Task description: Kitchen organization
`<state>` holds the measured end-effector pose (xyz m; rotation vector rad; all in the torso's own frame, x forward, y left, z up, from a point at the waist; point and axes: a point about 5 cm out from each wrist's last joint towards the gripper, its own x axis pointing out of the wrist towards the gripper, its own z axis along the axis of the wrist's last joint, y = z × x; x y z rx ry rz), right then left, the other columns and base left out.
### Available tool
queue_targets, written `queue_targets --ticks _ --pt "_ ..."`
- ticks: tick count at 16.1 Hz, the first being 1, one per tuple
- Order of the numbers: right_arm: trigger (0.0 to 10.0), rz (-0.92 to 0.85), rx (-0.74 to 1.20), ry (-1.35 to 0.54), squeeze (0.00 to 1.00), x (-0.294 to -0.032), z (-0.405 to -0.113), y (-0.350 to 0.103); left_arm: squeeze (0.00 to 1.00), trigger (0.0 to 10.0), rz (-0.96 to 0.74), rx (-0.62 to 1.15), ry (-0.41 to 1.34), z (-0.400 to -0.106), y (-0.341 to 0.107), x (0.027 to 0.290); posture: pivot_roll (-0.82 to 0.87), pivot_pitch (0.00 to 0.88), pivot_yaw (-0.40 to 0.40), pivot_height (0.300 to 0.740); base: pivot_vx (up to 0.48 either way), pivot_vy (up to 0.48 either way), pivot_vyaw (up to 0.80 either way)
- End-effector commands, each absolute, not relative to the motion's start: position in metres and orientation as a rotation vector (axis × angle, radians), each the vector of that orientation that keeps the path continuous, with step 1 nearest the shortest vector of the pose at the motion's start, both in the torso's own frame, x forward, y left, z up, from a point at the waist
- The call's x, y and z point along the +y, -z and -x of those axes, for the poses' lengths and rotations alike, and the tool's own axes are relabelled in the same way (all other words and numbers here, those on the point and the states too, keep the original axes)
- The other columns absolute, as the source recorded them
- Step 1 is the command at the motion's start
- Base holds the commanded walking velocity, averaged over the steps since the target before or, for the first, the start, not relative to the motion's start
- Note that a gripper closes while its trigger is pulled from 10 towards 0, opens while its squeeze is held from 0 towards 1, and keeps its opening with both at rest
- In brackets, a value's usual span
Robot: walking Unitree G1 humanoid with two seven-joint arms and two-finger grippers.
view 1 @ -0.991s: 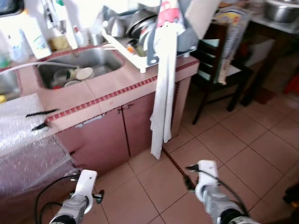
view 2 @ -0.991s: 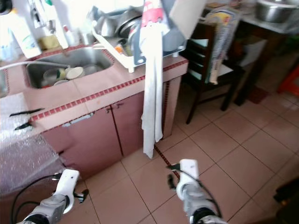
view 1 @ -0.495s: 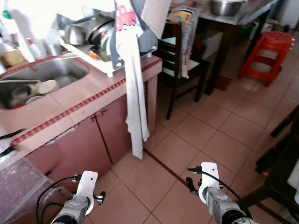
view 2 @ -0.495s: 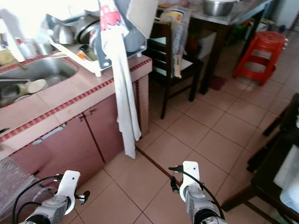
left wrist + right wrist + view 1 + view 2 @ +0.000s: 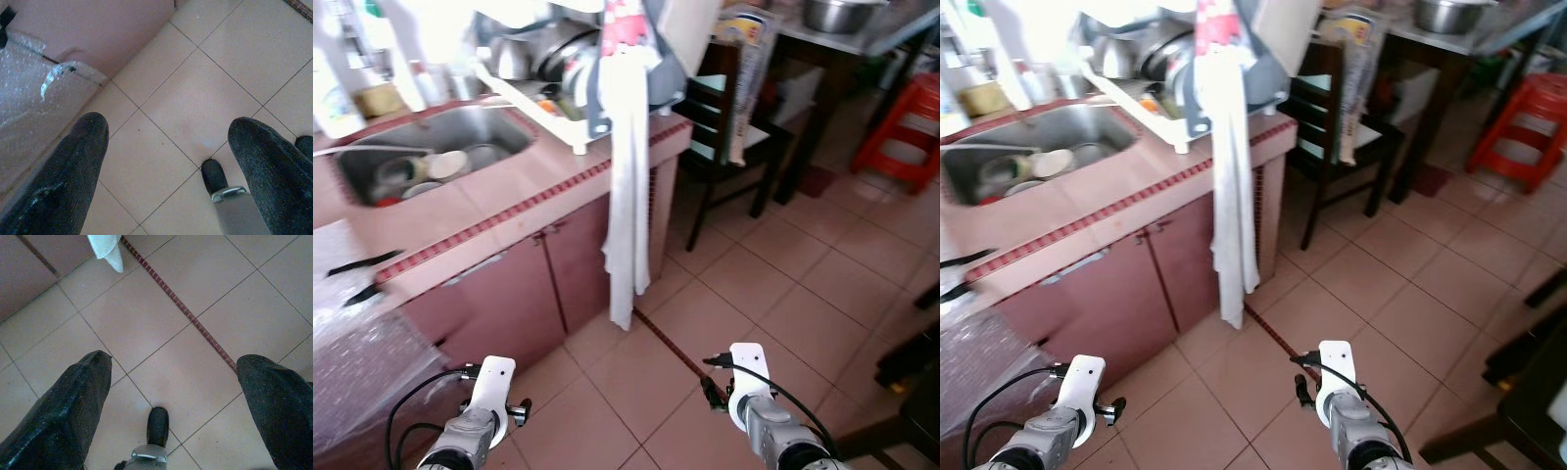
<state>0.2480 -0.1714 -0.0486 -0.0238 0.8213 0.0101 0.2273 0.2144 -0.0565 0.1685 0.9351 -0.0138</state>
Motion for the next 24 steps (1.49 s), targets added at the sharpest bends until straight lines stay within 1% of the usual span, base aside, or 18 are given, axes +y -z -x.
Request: queue_targets --ticks 1,10,12,14,16,19,22,24 --pt "10.0 0.033 0.852 -0.018 0.00 -0.171 -0.241 0.054 0.00 10.0 -0.167 0.950 0.008 -0.223 0.059 0.215 -0.05 0.020 0.021 0.740 0.000 0.000 0.00" --pt "10.0 0.030 0.883 -0.009 0.00 -0.176 -0.231 0.060 0.00 10.0 -0.162 0.949 0.008 -0.220 0.060 0.218 -0.05 0.022 0.026 0.740 0.000 0.000 0.00" --pt "10.0 0.037 0.881 -0.009 0.00 -0.177 -0.230 0.060 0.00 10.0 -0.162 0.926 0.018 -0.227 0.057 0.214 -0.05 0.025 0.021 0.740 0.000 0.000 0.00" --pt "10.0 0.066 0.879 -0.021 0.00 -0.179 -0.231 0.060 0.00 10.0 -0.153 0.884 0.033 -0.239 0.050 0.208 -0.05 0.030 0.011 0.740 0.000 0.000 0.00" --pt "10.0 0.074 0.873 -0.027 0.00 -0.179 -0.232 0.059 0.00 10.0 -0.147 0.859 0.022 -0.247 0.044 0.208 -0.05 0.030 0.002 0.740 0.000 0.000 0.00" --pt "10.0 0.093 0.863 -0.033 0.00 -0.180 -0.233 0.058 0.00 10.0 -0.152 0.852 0.000 -0.249 0.041 0.216 -0.04 0.032 -0.003 0.740 0.000 0.000 0.00" --pt "10.0 0.089 0.866 -0.041 0.00 -0.180 -0.234 0.057 0.00 10.0 -0.154 0.855 -0.012 -0.250 0.040 0.216 -0.02 0.040 -0.013 0.740 0.000 0.000 0.00" --pt "10.0 0.078 0.872 -0.025 0.00 -0.179 -0.233 0.058 0.00 10.0 -0.147 0.868 0.000 -0.246 0.044 0.214 -0.04 0.028 0.004 0.740 0.000 0.000 0.00"
